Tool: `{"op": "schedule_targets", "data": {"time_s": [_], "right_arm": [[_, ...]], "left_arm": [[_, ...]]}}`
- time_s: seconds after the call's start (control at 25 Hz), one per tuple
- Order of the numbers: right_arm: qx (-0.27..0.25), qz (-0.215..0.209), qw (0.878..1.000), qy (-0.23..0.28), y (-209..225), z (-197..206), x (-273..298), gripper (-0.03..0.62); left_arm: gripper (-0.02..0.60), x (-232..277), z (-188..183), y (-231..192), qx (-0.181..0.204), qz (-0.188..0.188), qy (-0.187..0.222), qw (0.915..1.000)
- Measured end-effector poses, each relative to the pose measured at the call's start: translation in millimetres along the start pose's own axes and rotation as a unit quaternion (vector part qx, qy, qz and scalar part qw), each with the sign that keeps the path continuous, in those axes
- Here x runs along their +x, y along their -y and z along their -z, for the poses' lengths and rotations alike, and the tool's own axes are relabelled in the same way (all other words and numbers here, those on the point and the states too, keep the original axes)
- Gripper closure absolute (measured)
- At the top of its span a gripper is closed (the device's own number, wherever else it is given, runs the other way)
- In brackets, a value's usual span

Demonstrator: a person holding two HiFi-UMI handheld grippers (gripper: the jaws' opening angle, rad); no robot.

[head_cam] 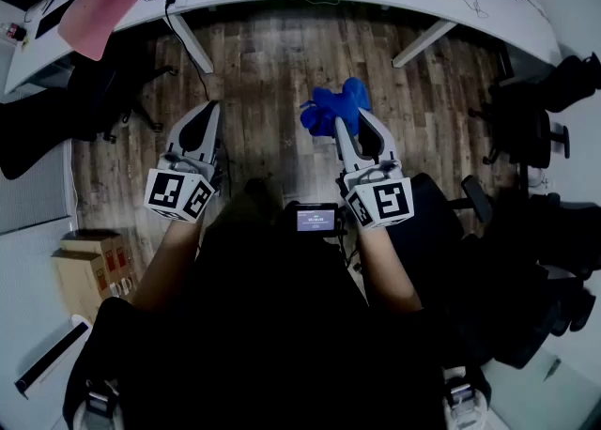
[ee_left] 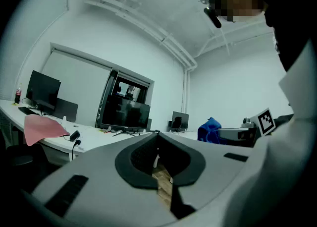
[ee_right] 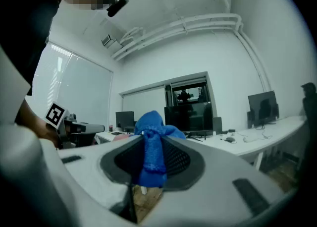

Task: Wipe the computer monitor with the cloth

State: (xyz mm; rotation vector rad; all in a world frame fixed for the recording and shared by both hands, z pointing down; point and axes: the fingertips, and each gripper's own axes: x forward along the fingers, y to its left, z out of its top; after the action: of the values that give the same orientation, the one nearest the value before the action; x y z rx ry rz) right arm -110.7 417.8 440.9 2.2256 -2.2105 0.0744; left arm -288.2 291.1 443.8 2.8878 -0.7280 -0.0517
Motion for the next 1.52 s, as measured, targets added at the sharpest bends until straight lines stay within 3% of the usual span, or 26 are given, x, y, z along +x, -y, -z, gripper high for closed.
{"op": "schedule_targets", "data": {"time_s": [0.36, 0.64, 1.0, 1.28, 1.52], "right_arm": [[-0.019, 0.009, 1.0, 0.005, -41, -14, -18, 0.491], [-0.017, 0.018, 1.0, 0.019, -59, -19, -22, 0.491], [-0.008, 0.03, 0.999, 0.024, -25, -22, -47, 0.491], [0.001, 0.004, 1.0, 0.021, 5, -2, -54, 0.491], [0.012, -0.011, 0.999, 0.028, 26, -7, -30, 0.491]], "left_arm": [[0.588, -27, -20, 10, 0.016, 0.038, 0.015, 0.999], [0.588, -40, -23, 0, 0.004, 0.036, 0.024, 0.9991], [0.588, -29, -22, 25, -0.003, 0.032, 0.03, 0.999], [0.588, -4, 0, 57, -0.003, 0.046, 0.016, 0.9988], [0.588, 20, -24, 61, -0.014, 0.049, 0.033, 0.9981]]}}
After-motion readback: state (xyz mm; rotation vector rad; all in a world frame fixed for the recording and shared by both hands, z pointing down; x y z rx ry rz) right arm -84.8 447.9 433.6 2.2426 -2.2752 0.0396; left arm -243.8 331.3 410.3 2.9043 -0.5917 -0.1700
